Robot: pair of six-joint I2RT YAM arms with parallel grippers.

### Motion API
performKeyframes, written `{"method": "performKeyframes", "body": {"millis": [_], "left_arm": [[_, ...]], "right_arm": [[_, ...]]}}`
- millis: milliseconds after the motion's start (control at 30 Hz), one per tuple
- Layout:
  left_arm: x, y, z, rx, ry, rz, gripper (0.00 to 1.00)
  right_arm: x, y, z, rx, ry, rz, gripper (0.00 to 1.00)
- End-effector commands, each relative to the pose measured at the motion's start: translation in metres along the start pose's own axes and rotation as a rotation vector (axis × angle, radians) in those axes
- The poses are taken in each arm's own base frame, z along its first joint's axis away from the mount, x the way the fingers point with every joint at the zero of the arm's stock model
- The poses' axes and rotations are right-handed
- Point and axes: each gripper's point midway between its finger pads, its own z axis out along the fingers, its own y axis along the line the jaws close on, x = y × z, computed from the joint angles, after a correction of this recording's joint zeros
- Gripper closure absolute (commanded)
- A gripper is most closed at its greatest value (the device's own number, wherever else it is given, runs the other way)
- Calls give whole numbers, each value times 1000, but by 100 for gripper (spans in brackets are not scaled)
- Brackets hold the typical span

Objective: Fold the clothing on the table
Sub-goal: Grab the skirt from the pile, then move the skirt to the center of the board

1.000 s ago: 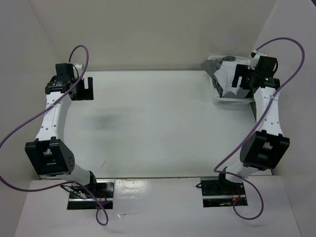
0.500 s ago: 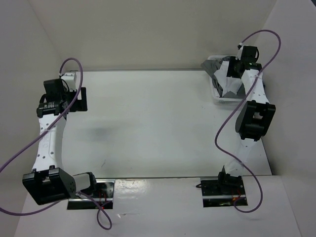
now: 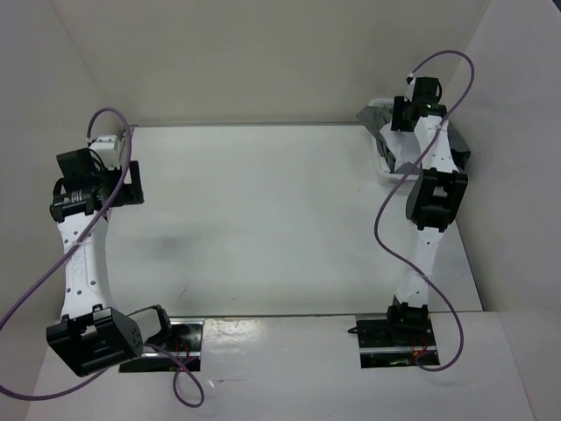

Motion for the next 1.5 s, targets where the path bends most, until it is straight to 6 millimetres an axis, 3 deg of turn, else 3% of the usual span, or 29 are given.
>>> {"method": "performKeyframes", "body": {"millis": [0,133,200,333,400,433,500,533,600,700,767,800,833,867,967,1000,1133,1233,1267,1300,1333,1367,1433,1467], "left_arm": [[-3,-1,-6,28,-21,6,0],[-3,-1,-6,28,-21,6,0],[-3,-1,-6,28,-21,6,0],[0,-3,-4,39,-14,5,0],[0,-3,-4,39,-14,5,0],[-1,-3,-7,37,-23,6,0],[2,-5,-5,48,-16,5,0],[2,-5,-5,48,-16,5,0],[1,-5,-8,46,-25,6,0],[0,-9,-8,68,-29,6,0],[-3,-11,-8,77,-40,8,0],[-3,-13,-8,89,-42,8,0],[-3,-15,-8,101,-45,9,0],[-3,-15,-8,101,-45,9,0],[-4,-19,-8,122,-49,9,0],[-6,-19,-11,120,-58,20,0],[-7,-23,-17,141,-74,23,0],[-6,-28,-21,159,-86,26,0],[-5,-28,-25,158,-87,26,0],[-1,-28,-23,160,-78,32,0],[0,-29,-24,160,-80,33,0],[1,-30,-28,159,-82,34,0],[4,-30,-28,160,-80,33,0],[8,-31,-26,161,-71,40,0]], "right_arm": [[-5,5,-1,2,3,-20,43],[8,15,12,-5,33,-42,43],[13,14,15,5,43,-42,49],[12,15,15,21,44,-58,95],[8,17,7,36,41,-65,100],[-12,16,-10,38,-7,-63,100],[-36,15,-36,41,-60,-60,100],[-63,18,-70,19,-129,-58,100],[-96,22,-115,-11,-217,-59,100],[-132,38,-196,-115,-333,-75,100],[-137,55,-228,-194,-367,-104,100],[-134,82,-257,-284,-387,-144,100],[-132,97,-271,-337,-399,-172,100],[-125,123,-294,-424,-412,-224,100],[-106,168,-321,-547,-418,-323,100],[-87,200,-338,-627,-402,-372,100],[-42,270,-380,-886,-366,-520,100],[-33,271,-367,-879,-337,-505,100],[-16,270,-343,-844,-275,-500,98],[-9,265,-328,-797,-252,-496,92],[-12,260,-312,-733,-281,-492,75],[21,244,-267,-603,-178,-489,68],[36,228,-229,-458,-161,-464,51],[72,207,-188,-330,-48,-475,46]]}}
